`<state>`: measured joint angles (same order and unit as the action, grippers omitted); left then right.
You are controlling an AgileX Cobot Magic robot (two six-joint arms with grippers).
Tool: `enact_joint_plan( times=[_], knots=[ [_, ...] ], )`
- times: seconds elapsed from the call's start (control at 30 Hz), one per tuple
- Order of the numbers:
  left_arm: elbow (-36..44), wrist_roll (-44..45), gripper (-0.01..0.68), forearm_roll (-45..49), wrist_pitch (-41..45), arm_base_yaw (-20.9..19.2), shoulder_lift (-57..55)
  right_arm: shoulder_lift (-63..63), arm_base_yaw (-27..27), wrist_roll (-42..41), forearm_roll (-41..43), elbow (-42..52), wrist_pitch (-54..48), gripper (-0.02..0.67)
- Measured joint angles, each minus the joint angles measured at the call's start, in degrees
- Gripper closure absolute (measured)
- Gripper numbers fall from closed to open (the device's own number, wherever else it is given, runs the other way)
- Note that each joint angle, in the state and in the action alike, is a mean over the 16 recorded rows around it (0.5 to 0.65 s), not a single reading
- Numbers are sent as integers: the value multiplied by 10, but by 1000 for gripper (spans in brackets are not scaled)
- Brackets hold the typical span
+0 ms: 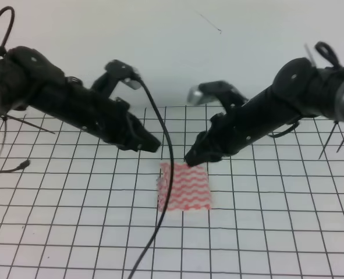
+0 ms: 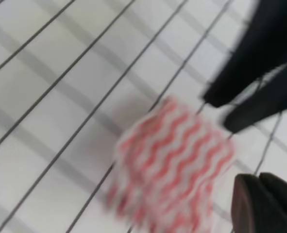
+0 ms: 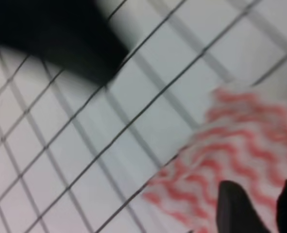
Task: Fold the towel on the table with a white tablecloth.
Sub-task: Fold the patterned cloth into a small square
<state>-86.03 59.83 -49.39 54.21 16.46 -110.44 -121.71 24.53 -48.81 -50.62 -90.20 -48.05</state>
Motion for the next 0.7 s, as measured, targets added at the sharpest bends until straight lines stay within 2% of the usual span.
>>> enact_joint_plan(
  times=[0.17,0.37,0.53,0.7],
  knots=[
    [0,28,672,-16,-29,25,-22,11,-16,62,42,0,15,544],
    [0,32,672,0,-76,49,-57,14,-24,85,56,0,12,624],
    [0,17,672,30,-102,52,-82,14,-24,88,65,0,10,645],
    [0,-5,672,55,-107,39,-95,14,-24,87,70,0,12,648]
  ],
)
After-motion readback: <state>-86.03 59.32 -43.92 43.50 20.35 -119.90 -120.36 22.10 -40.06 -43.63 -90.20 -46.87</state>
